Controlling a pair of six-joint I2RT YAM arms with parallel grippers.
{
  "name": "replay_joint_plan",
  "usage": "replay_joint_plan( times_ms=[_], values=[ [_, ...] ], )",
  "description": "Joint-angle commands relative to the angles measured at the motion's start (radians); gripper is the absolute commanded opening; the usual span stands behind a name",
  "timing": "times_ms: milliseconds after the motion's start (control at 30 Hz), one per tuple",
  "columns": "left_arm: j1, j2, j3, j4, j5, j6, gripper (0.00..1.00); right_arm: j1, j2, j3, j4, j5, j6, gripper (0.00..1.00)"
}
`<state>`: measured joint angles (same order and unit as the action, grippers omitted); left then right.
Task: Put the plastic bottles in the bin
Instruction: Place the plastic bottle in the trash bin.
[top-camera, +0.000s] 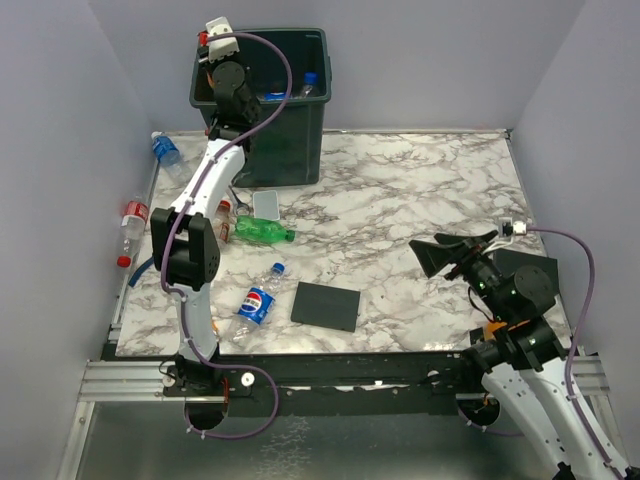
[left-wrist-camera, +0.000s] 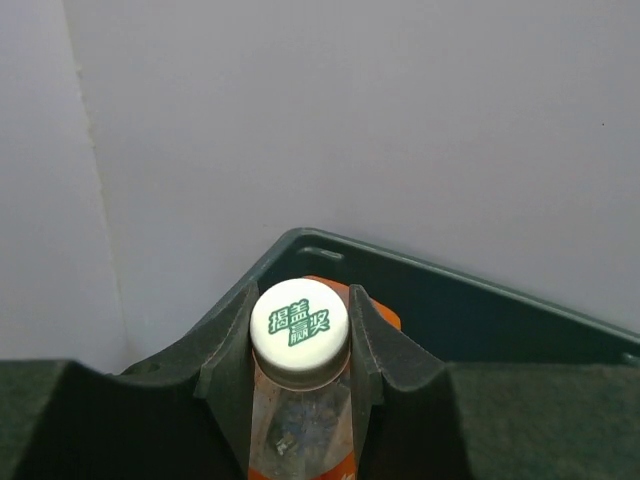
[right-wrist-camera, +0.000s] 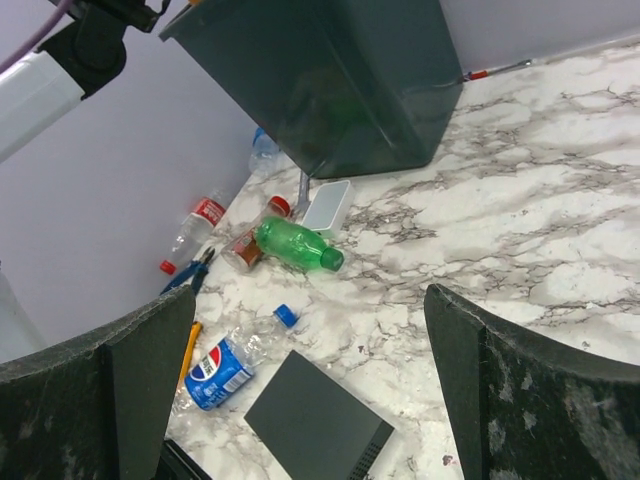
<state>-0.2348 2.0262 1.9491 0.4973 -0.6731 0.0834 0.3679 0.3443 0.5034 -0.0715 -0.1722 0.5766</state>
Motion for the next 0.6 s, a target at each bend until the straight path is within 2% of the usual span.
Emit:
replay_joint_plan(
  times_ms=[0, 100, 133, 367, 567],
  values=[
    [0.007, 0.017, 0.059, -0.193, 0.029, -0.076, 0.53, 0.010, 0.012, -0.003, -0.010, 0.030, -0.031, 1.00],
    [0.007, 0.001, 0.088, -0.214, 0.063, -0.117, 0.95, 0.011, 0.022, 0.008, -0.016, 0.033, -0.039, 1.00],
    [0.006, -0.007, 0.106, -0.219, 0.071, -0.132, 0.99, 0.011, 0.025, 0.010, -0.015, 0.031, -0.041, 1.00],
    [-0.081, -0.103, 0.233, -0.222, 0.119, -0.122, 0.99, 0.011, 0.061, 0.030, 0.000, 0.022, -0.046, 1.00],
    [-0.216, -0.228, 0.183, -0.217, 0.159, -0.012, 0.99, 0.013, 0.072, 0.054, -0.017, 0.024, -0.046, 1.00]
  ],
)
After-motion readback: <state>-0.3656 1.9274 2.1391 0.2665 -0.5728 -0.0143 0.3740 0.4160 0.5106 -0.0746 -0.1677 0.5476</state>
